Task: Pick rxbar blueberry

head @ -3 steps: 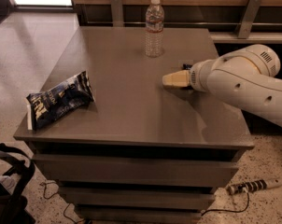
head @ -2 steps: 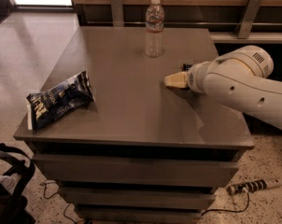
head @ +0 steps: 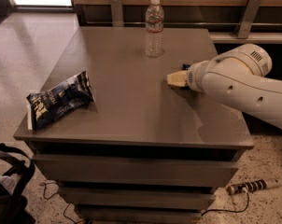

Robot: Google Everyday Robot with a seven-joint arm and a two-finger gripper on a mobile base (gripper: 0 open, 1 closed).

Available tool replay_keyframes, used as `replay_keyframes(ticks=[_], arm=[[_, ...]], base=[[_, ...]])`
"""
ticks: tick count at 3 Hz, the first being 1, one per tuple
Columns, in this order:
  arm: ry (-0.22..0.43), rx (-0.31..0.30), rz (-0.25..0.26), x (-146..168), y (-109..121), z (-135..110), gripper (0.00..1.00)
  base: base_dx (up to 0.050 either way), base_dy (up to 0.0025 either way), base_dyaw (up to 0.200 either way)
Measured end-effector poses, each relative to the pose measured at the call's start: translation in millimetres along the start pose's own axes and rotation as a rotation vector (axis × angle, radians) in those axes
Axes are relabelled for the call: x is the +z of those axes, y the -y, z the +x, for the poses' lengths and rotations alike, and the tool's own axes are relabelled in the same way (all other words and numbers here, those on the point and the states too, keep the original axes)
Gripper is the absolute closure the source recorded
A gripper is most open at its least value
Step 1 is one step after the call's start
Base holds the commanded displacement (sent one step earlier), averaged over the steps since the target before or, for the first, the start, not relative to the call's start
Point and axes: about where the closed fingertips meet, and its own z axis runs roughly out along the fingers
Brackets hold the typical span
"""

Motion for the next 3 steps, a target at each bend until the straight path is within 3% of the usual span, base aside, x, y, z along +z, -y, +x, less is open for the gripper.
replay_keyframes(ticks=[1, 2, 3], arm=[[0.0, 0.0, 0.0, -3.3, 0.1, -4.0, 0.88], [0.0, 0.0, 0.0, -5.9, 0.2, -7.1, 1.0], [0.0, 0.0, 0.0, -6.0, 0.2, -7.1, 1.0]], base=[[0.0, 0.0, 0.0], [0.0, 0.0, 0.0], [0.0, 0.0, 0.0]])
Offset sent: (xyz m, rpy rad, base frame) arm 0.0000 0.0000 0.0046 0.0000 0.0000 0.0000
